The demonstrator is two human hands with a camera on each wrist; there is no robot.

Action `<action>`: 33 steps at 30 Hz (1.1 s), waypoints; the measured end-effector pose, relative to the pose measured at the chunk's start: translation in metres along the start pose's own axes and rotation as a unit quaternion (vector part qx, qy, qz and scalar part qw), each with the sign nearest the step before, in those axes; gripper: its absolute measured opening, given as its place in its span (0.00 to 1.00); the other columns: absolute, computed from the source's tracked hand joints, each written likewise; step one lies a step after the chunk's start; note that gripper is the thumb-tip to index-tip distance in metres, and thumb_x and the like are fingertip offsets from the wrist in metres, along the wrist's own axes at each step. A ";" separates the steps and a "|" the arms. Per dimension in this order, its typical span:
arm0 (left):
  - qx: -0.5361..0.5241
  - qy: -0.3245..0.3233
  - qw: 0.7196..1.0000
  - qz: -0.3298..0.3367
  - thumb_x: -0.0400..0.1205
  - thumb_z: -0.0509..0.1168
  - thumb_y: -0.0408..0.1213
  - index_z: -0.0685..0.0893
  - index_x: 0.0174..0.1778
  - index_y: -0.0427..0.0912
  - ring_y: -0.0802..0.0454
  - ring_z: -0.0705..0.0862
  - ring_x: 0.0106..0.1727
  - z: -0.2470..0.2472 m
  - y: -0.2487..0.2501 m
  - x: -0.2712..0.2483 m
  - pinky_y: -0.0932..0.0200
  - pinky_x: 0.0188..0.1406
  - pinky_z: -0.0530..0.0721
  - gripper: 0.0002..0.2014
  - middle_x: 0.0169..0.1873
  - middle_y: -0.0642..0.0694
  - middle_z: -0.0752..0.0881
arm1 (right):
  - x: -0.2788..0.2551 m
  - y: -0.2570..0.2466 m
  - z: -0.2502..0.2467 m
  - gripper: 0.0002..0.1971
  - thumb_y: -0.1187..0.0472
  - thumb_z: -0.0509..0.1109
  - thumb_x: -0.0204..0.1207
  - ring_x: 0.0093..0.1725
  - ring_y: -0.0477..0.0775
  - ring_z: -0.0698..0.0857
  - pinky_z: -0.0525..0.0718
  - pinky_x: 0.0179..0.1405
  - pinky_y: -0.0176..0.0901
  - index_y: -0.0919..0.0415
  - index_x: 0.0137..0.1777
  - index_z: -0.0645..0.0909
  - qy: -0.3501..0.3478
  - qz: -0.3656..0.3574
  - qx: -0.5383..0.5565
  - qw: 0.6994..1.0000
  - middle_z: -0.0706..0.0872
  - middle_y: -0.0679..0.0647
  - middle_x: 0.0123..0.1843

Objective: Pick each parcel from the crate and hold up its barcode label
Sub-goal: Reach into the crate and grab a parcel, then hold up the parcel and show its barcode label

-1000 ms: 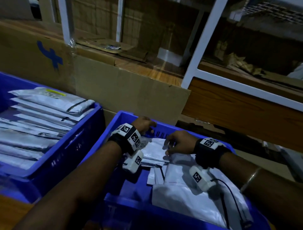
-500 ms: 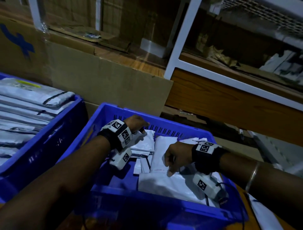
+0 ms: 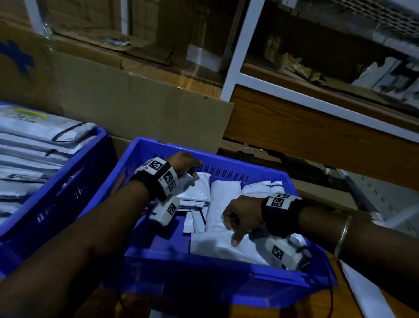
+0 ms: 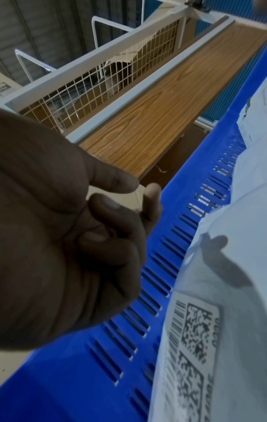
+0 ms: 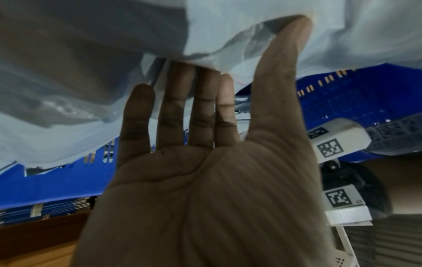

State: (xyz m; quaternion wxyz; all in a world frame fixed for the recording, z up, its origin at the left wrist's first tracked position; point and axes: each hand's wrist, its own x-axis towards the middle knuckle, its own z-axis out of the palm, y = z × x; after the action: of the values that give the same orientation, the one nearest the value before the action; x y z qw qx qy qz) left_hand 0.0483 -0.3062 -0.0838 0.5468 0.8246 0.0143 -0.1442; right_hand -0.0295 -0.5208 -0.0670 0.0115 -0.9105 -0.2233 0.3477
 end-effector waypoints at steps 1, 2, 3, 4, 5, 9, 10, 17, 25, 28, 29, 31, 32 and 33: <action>-0.001 -0.002 1.000 -0.002 0.85 0.65 0.40 0.83 0.51 0.35 0.58 0.62 0.10 0.001 0.000 0.000 0.69 0.14 0.62 0.10 0.30 0.43 0.85 | 0.000 0.000 0.000 0.20 0.50 0.87 0.60 0.31 0.39 0.82 0.83 0.42 0.37 0.56 0.46 0.84 -0.004 -0.002 -0.002 1.000 0.85 0.42 0.31; -0.006 -0.005 1.000 -0.004 0.85 0.65 0.39 0.82 0.51 0.34 0.58 0.62 0.10 0.001 0.000 0.000 0.69 0.14 0.62 0.10 0.30 0.43 0.84 | 0.001 0.000 0.001 0.19 0.50 0.87 0.61 0.30 0.39 0.80 0.81 0.39 0.34 0.56 0.45 0.84 -0.008 -0.004 -0.006 1.000 0.84 0.42 0.31; -0.011 -0.006 1.000 -0.006 0.85 0.65 0.39 0.82 0.51 0.34 0.58 0.63 0.10 0.001 0.000 0.000 0.70 0.13 0.62 0.10 0.30 0.42 0.84 | 0.002 0.001 0.001 0.17 0.50 0.86 0.62 0.29 0.40 0.79 0.79 0.36 0.33 0.56 0.43 0.83 -0.014 -0.005 -0.011 1.000 0.82 0.42 0.30; -0.014 -0.004 1.000 -0.006 0.85 0.65 0.39 0.83 0.51 0.34 0.58 0.64 0.10 0.001 0.000 0.000 0.70 0.12 0.62 0.10 0.30 0.42 0.84 | 0.003 0.002 0.002 0.17 0.51 0.85 0.64 0.29 0.41 0.77 0.77 0.35 0.34 0.56 0.40 0.81 -0.017 -0.008 -0.015 1.000 0.80 0.43 0.30; -0.009 0.000 1.000 -0.006 0.85 0.65 0.39 0.83 0.52 0.35 0.58 0.64 0.10 0.001 0.000 0.000 0.70 0.12 0.62 0.10 0.31 0.42 0.84 | 0.003 0.003 0.004 0.17 0.51 0.84 0.65 0.28 0.43 0.74 0.75 0.34 0.36 0.55 0.36 0.77 -0.018 -0.014 -0.016 1.000 0.78 0.44 0.28; -0.012 0.010 1.000 -0.006 0.84 0.66 0.40 0.85 0.52 0.35 0.59 0.64 0.09 0.001 -0.001 0.000 0.69 0.11 0.63 0.10 0.30 0.42 0.84 | -0.002 0.007 0.000 0.20 0.57 0.81 0.70 0.28 0.46 0.68 0.70 0.31 0.36 0.57 0.32 0.70 0.000 -0.038 0.020 0.999 0.72 0.48 0.27; -0.014 0.009 1.000 -0.005 0.84 0.66 0.40 0.84 0.52 0.35 0.59 0.64 0.09 0.001 -0.002 0.000 0.69 0.11 0.62 0.11 0.30 0.42 0.84 | -0.004 0.010 -0.003 0.19 0.60 0.81 0.70 0.28 0.46 0.68 0.69 0.30 0.34 0.57 0.31 0.70 0.008 -0.042 0.042 0.998 0.71 0.48 0.27; 0.000 -0.041 0.999 0.003 0.84 0.65 0.50 0.84 0.56 0.34 0.56 0.83 0.21 -0.001 0.001 -0.004 0.66 0.19 0.72 0.20 0.36 0.42 0.88 | -0.012 0.031 -0.039 0.16 0.67 0.81 0.70 0.24 0.35 0.72 0.69 0.28 0.31 0.51 0.38 0.75 0.101 -0.053 0.155 0.981 0.77 0.37 0.21; -0.106 -0.113 0.988 0.019 0.75 0.72 0.57 0.87 0.33 0.42 0.49 0.83 0.28 0.003 0.005 -0.014 0.61 0.31 0.79 0.20 0.30 0.45 0.86 | -0.015 0.040 -0.083 0.10 0.66 0.81 0.71 0.28 0.36 0.80 0.77 0.33 0.34 0.62 0.48 0.83 0.216 -0.046 0.219 0.950 0.85 0.46 0.33; -0.065 -0.123 0.988 0.059 0.74 0.77 0.44 0.89 0.35 0.41 0.49 0.84 0.34 0.002 0.001 -0.007 0.60 0.37 0.80 0.10 0.32 0.46 0.88 | -0.010 0.039 -0.087 0.12 0.65 0.81 0.71 0.38 0.47 0.87 0.84 0.43 0.46 0.67 0.52 0.85 0.229 -0.053 0.241 0.942 0.91 0.60 0.44; -0.068 -0.126 0.987 0.067 0.76 0.76 0.38 0.89 0.41 0.37 0.48 0.85 0.35 0.001 -0.001 -0.005 0.60 0.35 0.81 0.08 0.34 0.43 0.89 | -0.007 0.039 -0.088 0.12 0.65 0.81 0.71 0.40 0.51 0.88 0.85 0.43 0.47 0.67 0.52 0.86 0.231 -0.057 0.249 0.939 0.91 0.64 0.47; -0.090 -0.115 0.987 0.074 0.77 0.74 0.32 0.88 0.51 0.30 0.44 0.84 0.39 -0.001 -0.004 -0.005 0.58 0.35 0.80 0.10 0.41 0.35 0.88 | -0.004 0.037 -0.089 0.11 0.66 0.80 0.72 0.41 0.55 0.88 0.85 0.42 0.44 0.69 0.52 0.86 0.237 -0.063 0.262 0.933 0.91 0.67 0.48; -0.101 -0.109 0.986 0.081 0.78 0.73 0.32 0.88 0.53 0.30 0.43 0.83 0.37 -0.001 -0.005 -0.006 0.58 0.33 0.77 0.11 0.39 0.33 0.87 | -0.002 0.037 -0.089 0.11 0.66 0.79 0.72 0.42 0.56 0.88 0.85 0.42 0.43 0.70 0.52 0.86 0.243 -0.063 0.270 0.929 0.91 0.67 0.49; -0.109 -0.097 0.986 0.086 0.79 0.72 0.31 0.87 0.54 0.30 0.46 0.80 0.31 -0.003 -0.005 -0.007 0.60 0.28 0.73 0.11 0.33 0.35 0.85 | 0.000 0.039 -0.089 0.12 0.65 0.80 0.72 0.42 0.56 0.88 0.85 0.41 0.42 0.71 0.52 0.87 0.251 -0.062 0.280 0.925 0.90 0.67 0.49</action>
State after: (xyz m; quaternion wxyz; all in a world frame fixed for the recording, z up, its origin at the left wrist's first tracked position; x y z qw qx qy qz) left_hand 0.0418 -0.3006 -0.0852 0.6427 0.7402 -0.0939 -0.1738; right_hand 0.0426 -0.5437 -0.0065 0.3429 -0.9121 -0.1627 0.1548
